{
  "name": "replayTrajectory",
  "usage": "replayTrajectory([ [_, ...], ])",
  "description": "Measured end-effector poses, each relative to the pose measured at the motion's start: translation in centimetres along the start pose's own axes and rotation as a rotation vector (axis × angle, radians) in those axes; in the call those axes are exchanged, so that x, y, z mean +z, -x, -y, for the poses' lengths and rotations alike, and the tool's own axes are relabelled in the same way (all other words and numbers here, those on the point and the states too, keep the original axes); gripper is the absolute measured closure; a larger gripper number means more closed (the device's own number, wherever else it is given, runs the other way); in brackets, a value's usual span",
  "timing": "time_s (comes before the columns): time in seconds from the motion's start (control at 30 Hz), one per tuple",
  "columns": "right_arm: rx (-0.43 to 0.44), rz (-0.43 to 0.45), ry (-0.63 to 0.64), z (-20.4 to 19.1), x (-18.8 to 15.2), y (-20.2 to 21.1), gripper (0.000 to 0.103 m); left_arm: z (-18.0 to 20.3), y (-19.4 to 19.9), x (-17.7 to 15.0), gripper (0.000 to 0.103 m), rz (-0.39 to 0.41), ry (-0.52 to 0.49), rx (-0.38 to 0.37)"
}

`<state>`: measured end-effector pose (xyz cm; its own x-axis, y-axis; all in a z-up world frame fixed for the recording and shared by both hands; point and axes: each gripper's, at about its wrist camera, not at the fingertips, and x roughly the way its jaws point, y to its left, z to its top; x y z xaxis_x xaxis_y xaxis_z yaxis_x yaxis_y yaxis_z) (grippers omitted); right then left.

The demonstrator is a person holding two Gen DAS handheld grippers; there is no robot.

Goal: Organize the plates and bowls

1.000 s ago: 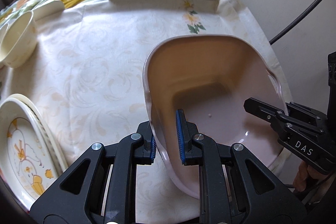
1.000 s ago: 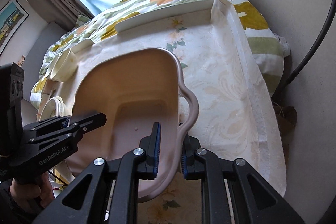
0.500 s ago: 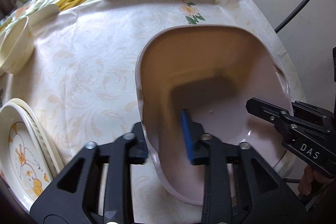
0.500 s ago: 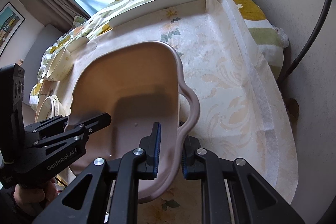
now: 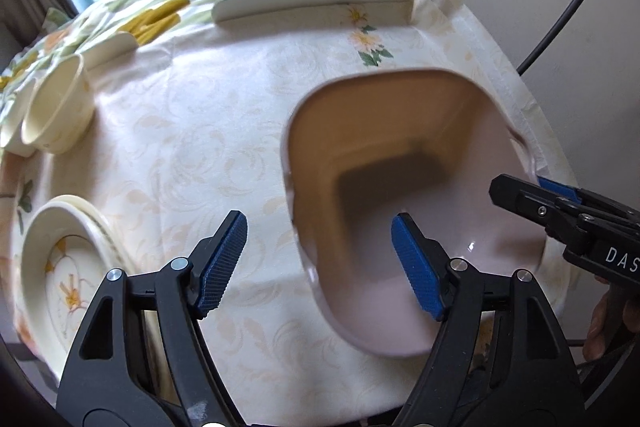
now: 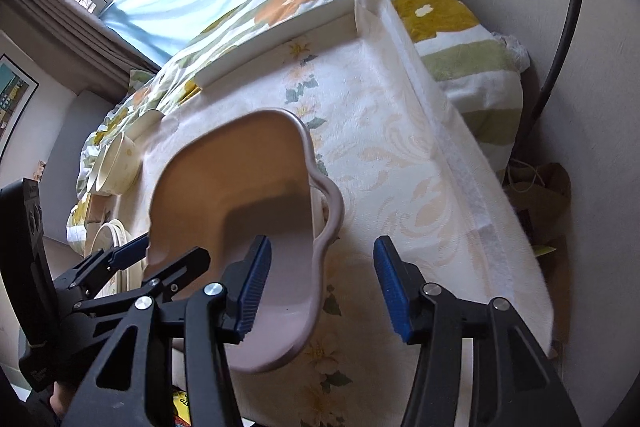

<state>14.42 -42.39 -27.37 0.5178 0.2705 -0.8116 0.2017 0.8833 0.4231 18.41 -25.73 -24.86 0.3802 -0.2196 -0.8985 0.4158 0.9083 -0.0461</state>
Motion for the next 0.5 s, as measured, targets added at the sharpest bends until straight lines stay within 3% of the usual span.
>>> replayTrajectory([
  [0.27, -0.003, 0.082, 0.161, -3.8, 0.4, 6.4, 0.052, -1.7, 9.2, -1.1, 0.03, 0.134, 0.042, 0.051],
  [0.3, 0.001, 0.089, 0.188, -4.6, 0.4, 7.0, 0.047, -2.1, 10.6, -1.2, 0.024, 0.162, 0.059, 0.071],
  [0.33, 0.01, 0.099, 0.215, -5.4, 0.6, 7.4, 0.027, -2.5, 11.8, -1.3, 0.019, 0.188, 0.072, 0.095],
  [0.37, 0.024, 0.113, 0.242, -6.2, 0.6, 7.8, 0.008, -2.9, 13.0, -1.4, 0.005, 0.215, 0.086, 0.122],
  [0.4, 0.039, 0.13, 0.269, -6.9, 0.7, 8.2, 0.002, -3.5, 14.0, -1.4, 0.0, 0.244, 0.101, 0.149],
  [0.5, 0.066, 0.141, 0.334, -9.3, 1.1, 8.2, 0.001, -5.6, 15.9, -1.5, 0.0, 0.265, 0.152, 0.189],
])
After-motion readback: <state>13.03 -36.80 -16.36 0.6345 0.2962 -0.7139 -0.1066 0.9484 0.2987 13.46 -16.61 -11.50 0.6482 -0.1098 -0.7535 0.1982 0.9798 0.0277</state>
